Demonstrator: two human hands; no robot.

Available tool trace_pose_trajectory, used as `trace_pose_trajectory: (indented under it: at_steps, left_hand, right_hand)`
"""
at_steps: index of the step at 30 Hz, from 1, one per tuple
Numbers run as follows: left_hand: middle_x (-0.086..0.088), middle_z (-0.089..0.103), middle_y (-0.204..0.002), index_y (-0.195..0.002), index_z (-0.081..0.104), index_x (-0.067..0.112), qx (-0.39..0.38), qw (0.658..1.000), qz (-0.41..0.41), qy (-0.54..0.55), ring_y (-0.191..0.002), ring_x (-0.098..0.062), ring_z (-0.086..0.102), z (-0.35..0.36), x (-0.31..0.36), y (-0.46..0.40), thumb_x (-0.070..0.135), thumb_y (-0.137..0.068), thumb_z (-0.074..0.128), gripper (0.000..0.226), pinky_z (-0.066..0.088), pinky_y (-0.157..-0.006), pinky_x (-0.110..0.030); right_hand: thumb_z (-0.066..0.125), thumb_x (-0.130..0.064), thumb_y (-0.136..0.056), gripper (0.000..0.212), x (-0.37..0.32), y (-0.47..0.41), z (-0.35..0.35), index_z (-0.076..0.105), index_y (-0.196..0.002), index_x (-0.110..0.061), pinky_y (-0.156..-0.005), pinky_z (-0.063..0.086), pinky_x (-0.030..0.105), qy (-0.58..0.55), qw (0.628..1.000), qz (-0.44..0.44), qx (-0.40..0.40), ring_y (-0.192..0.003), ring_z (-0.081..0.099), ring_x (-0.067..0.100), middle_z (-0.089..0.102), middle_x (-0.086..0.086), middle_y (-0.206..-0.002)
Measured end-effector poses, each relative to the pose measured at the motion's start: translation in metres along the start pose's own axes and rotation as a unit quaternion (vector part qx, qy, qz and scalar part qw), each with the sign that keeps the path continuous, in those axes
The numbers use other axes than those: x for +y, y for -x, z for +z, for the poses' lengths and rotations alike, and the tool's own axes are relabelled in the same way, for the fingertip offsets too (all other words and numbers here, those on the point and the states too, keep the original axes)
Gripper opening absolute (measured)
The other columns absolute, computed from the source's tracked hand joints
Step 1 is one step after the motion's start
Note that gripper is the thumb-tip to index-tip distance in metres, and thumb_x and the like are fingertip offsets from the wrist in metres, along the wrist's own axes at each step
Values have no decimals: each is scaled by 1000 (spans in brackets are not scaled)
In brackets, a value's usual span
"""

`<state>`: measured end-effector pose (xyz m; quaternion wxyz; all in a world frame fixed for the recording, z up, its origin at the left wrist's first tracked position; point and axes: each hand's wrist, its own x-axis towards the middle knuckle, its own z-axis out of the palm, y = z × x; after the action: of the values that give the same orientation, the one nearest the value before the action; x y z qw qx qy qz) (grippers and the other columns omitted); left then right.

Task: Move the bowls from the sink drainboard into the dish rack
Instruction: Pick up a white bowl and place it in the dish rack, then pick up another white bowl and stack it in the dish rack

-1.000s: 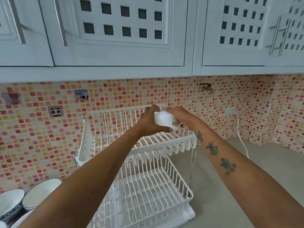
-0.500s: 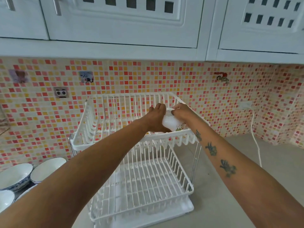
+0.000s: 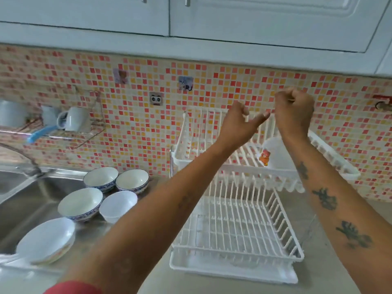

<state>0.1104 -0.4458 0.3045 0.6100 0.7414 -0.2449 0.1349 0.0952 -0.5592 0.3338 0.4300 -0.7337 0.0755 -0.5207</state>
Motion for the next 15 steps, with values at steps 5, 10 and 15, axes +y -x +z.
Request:
trace_pose_trajectory:
  at_steps: [5, 10, 15]
  left_hand:
    - [-7, 55, -86, -84, 44, 12, 142, 982, -31, 124, -81, -14, 57, -97, -7, 17, 31, -97, 54, 26, 51, -83, -32]
    - [-5, 62, -89, -90, 53, 9, 229, 961, -51, 145, -78, -12, 61, -215, -39, 42, 32, -102, 44, 27, 48, -62, -17]
    - [-8, 65, -87, -92, 58, 8, 317, 938, -98, 97, -74, -15, 61, -319, -82, 77, 31, -103, 40, 31, 46, -53, -13]
  right_hand:
    - [52, -15, -77, 20, -89, 38, 63, 63, -60, -14, -56, 42, 29, -239, 970, -8, -31, -57, 52, 15, 57, 5, -58]
    - [53, -7, -79, 23, -163, 117, 145, 62, -58, -12, -58, 52, 35, -403, 888, 33, -219, -60, 61, 29, 63, 13, -59]
    - [52, -12, -87, 23, -190, 198, 243, 65, -69, -7, -68, 58, 36, -421, 800, 180, -389, -60, 66, 22, 66, 9, -64]
